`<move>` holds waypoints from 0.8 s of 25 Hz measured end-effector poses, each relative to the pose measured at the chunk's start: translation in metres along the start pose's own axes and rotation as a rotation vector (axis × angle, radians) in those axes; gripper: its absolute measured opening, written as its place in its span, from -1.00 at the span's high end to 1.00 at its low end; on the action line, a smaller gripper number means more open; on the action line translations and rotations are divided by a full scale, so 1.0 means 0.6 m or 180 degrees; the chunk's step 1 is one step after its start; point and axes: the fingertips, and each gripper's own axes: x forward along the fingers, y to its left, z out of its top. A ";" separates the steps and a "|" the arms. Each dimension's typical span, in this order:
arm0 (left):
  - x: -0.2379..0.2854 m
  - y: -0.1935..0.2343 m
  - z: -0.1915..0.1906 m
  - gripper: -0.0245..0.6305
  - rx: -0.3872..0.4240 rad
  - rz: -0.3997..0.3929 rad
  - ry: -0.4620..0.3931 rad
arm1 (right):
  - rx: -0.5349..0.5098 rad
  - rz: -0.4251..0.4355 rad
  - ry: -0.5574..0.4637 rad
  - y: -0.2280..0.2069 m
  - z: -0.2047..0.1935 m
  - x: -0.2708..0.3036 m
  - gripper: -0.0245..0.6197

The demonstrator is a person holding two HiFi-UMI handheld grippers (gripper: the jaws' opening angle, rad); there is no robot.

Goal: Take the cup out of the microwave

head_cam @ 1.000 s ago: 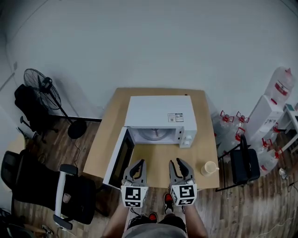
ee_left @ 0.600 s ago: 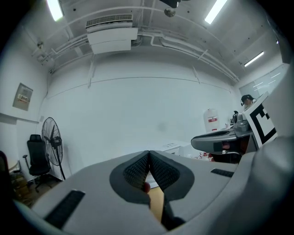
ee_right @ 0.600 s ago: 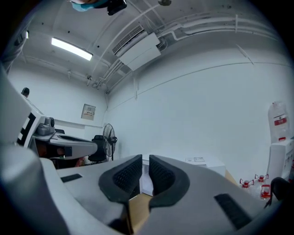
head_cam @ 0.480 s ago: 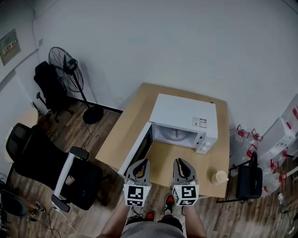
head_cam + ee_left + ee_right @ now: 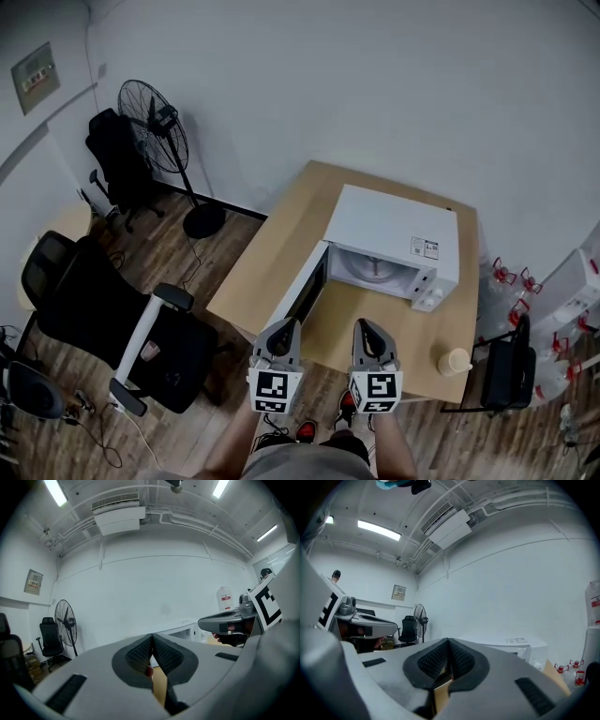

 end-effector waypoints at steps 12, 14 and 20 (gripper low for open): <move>0.000 0.012 -0.008 0.85 -0.0015 0.0018 0.0019 | -0.0047 -0.0029 0.0017 0.001 -0.005 0.005 0.87; 0.002 0.011 -0.009 0.86 -0.0017 0.0014 0.0022 | -0.0047 -0.0028 0.0016 -0.001 -0.006 0.005 0.87; 0.005 0.011 -0.011 0.85 -0.0023 -0.0009 0.0034 | -0.0042 -0.0044 0.0041 -0.003 -0.010 0.005 0.87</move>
